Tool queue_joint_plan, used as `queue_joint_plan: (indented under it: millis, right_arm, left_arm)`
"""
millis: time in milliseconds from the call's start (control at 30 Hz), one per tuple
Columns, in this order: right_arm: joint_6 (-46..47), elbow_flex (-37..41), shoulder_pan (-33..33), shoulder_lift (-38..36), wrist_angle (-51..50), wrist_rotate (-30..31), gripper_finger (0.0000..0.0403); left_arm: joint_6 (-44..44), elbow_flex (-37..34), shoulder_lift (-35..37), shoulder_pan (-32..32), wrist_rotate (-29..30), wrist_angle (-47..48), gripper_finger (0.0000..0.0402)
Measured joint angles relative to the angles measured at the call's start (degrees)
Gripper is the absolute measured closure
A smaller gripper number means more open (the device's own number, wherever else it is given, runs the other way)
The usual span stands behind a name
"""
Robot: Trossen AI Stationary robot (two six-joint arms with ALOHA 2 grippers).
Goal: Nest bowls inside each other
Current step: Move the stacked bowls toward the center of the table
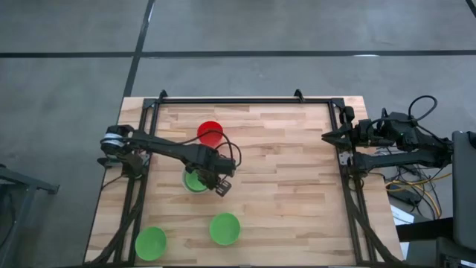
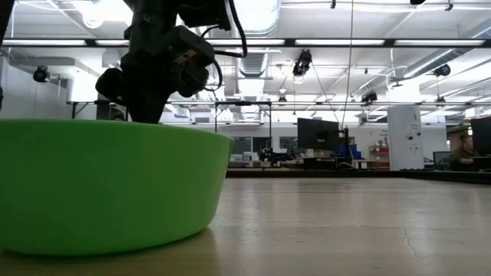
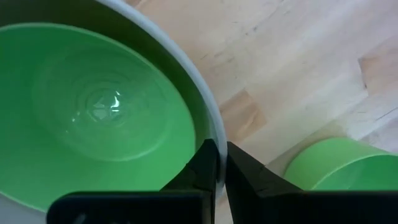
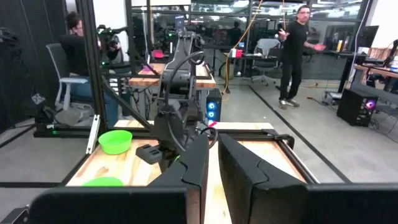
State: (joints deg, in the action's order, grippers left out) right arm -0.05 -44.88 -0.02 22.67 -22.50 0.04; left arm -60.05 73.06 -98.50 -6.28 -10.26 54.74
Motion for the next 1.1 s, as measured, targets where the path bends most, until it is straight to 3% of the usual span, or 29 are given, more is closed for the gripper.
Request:
queue_joint_plan:
  millis: [500, 1100]
  right_arm:
    - [0.0, 0.0, 0.0, 0.0, 0.0, 0.0, 0.0369]
    - [0.0, 0.0, 0.0, 0.0, 0.0, 0.0, 0.0369]
  left_arm:
    - [-0.5, -0.1, 0.0, -0.1, -0.1, -2.9, 0.0377]
    - [-0.1, -0.2, -0.1, -0.1, -0.4, -1.5, 0.0293]
